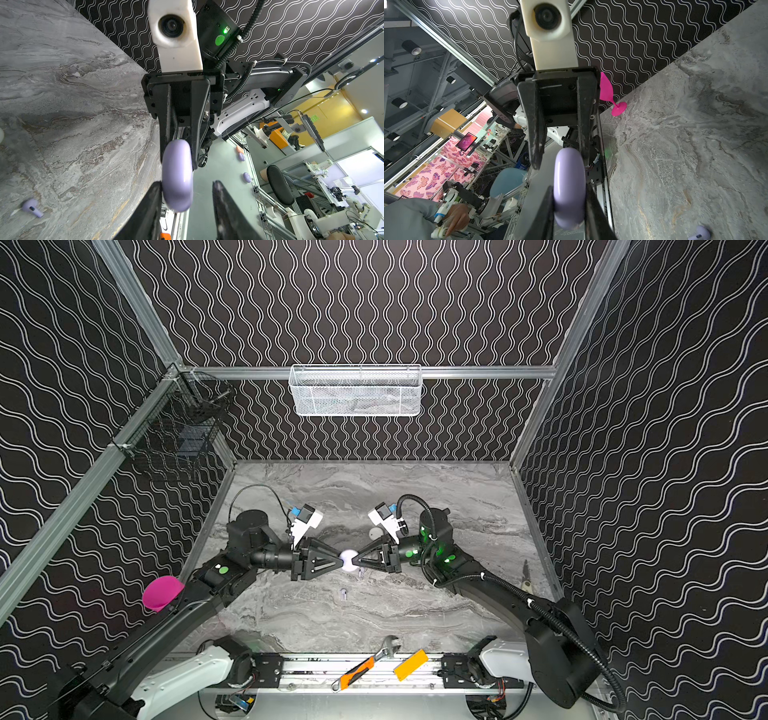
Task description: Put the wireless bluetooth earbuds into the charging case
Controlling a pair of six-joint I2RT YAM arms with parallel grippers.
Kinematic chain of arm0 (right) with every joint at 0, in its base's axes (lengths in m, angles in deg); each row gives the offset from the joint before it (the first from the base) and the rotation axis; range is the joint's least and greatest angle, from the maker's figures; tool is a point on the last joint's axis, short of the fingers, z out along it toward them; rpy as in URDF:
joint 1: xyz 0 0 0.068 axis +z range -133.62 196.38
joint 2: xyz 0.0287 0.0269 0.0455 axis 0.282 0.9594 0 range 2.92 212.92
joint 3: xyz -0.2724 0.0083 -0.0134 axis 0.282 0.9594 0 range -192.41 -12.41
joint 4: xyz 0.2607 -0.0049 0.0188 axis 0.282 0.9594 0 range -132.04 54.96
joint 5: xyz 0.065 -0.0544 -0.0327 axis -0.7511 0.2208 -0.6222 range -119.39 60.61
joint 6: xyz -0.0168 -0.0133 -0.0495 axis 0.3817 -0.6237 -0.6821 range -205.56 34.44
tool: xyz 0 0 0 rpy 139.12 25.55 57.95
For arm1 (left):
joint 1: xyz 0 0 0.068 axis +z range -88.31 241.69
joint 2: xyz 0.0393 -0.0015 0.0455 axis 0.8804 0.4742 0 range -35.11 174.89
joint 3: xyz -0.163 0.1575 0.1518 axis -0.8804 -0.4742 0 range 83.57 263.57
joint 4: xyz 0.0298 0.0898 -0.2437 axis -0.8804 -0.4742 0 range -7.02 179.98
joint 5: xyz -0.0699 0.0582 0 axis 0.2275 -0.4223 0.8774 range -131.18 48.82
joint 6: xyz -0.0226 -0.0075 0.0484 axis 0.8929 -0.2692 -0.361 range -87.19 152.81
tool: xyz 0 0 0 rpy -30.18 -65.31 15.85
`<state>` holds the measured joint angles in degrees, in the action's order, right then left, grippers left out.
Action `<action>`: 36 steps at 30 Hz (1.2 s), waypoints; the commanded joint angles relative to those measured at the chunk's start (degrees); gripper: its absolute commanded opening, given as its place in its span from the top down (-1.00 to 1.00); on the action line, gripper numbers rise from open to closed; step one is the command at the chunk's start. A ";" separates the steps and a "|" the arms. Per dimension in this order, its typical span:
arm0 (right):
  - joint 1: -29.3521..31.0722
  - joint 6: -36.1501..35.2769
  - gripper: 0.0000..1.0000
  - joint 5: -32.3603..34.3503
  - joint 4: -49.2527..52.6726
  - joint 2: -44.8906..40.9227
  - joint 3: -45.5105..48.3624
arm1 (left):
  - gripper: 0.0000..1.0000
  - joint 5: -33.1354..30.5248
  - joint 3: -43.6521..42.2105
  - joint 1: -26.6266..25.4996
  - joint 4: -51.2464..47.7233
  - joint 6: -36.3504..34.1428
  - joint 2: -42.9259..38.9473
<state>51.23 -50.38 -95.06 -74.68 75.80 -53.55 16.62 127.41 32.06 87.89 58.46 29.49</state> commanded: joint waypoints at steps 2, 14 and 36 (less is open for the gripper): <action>0.01 0.68 0.77 -1.40 -2.33 0.16 -0.43 | 0.16 0.56 0.20 -0.96 1.10 -0.83 0.85; -0.01 0.76 0.77 -1.66 -2.52 -0.19 -0.34 | 0.33 -1.41 0.99 -4.10 2.77 -0.07 2.63; -0.01 1.37 0.77 -2.21 -3.56 -0.28 0.10 | 0.55 -2.32 -0.37 -4.05 7.61 3.37 2.36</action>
<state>51.19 -49.96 -96.55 -76.58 75.65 -53.55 14.55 127.19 28.08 90.80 61.23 31.80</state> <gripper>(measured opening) 0.220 0.248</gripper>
